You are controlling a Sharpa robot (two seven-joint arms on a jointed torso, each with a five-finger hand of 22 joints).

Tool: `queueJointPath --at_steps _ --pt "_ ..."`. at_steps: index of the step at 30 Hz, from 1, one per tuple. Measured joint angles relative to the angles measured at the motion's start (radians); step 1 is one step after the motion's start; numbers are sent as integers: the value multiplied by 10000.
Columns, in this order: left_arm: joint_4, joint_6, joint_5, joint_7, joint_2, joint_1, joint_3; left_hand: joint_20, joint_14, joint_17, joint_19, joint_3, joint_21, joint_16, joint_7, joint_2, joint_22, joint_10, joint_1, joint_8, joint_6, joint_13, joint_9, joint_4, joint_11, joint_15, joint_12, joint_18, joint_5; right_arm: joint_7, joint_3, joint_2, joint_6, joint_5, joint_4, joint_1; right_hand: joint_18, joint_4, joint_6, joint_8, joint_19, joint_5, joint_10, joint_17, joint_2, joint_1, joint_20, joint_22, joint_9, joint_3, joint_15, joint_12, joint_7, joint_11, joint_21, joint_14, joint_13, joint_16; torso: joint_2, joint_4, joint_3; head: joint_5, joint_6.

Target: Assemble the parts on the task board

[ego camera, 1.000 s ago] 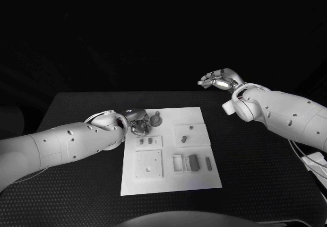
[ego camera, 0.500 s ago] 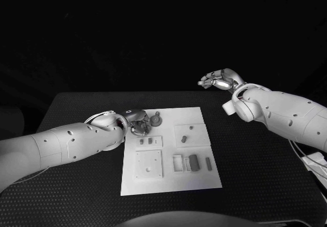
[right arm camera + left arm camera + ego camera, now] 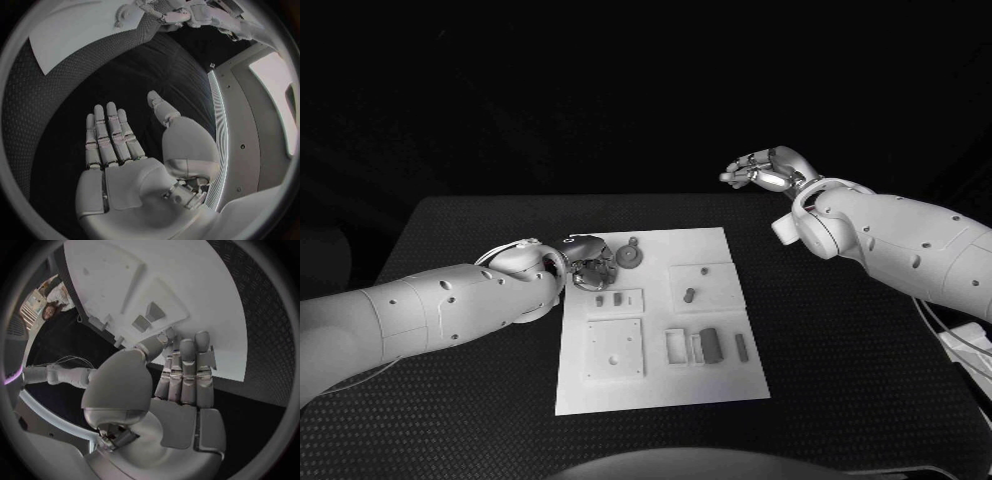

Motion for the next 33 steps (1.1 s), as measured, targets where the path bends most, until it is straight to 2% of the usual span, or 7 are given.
queueJointPath --at_steps 8,14,16,20,27,30,33 --pt "-15 -60 67 -8 -56 -2 0 36 -1 -21 35 0 0 1 -17 -78 -2 -35 78 -62 -197 25 -46 0 -34 1 0 73 0 -30 1 -119 32 -73 58 -37 0 0 0 0 0 0 0 11 0 0 0 12 0 0 0 0 0 0 0 0 -10 0 0 0 0 -9 29" --pt "-118 -176 271 -12 -182 -2 23 130 -92 -68 -58 -25 -57 -3 34 -135 -2 -174 22 -117 -358 33 -67 25 -38 91 2 150 0 -155 3 -326 250 -802 157 -99 1 -84 1 0 91 0 0 106 -38 559 -114 76 0 122 -108 0 0 0 5 191 -24 117 -2 2 -1 -54 82" --pt "-182 -231 538 -13 -276 16 46 268 -323 -165 -243 -48 -231 -157 90 -215 -3 -439 -58 -107 -302 33 -65 48 191 203 2 161 0 -231 2 -404 377 -1243 217 -128 1 -59 63 57 401 0 109 179 -111 928 -134 94 19 227 -228 0 -62 -4 124 492 -24 285 -3 2 0 -80 104" --pt "-331 -296 1426 -15 -451 132 183 388 -815 -480 -796 18 -683 -718 234 -296 -40 -638 -214 38 -230 116 -18 123 338 272 12 158 0 -393 1 -579 633 -2214 437 -184 41 -80 278 175 1031 0 350 337 -114 1376 -196 94 81 364 -523 87 -134 -127 299 1114 -10 621 -4 -1 0 -117 147" --pt "-337 -316 3955 18 -822 498 360 457 -1038 -891 -1076 52 -1305 -1428 334 -249 -401 -78 -285 206 -188 403 26 156 162 251 452 158 0 -768 -3 -989 982 -4338 1056 -378 465 -56 763 432 2266 0 1095 612 -124 1703 -322 2 203 498 -1081 426 -363 -450 639 2287 108 1212 -5 -2 0 -156 194" --pt "-236 -315 4835 115 -985 622 387 444 -1119 -1029 -1208 51 -1542 -1721 338 -201 -551 -74 -333 291 -193 469 41 156 176 314 590 151 0 -921 -11 -1082 1059 -5190 1282 -462 767 -85 779 432 2946 0 1294 758 -133 1712 -404 -46 203 526 -1384 426 -379 -543 824 2900 105 1515 -5 -2 -1 -147 220" --pt "-95 -295 5898 333 -1097 706 392 538 -1391 -1278 -1554 69 -1957 -2250 339 -154 -794 -414 -374 351 -194 451 52 140 306 492 589 150 0 -1082 -37 -1127 1115 -6088 1498 -549 783 -85 858 432 3417 0 1419 846 -134 1712 -451 -109 203 526 -1583 426 -417 -595 897 3282 57 1682 -9 -3 -5 -137 267"
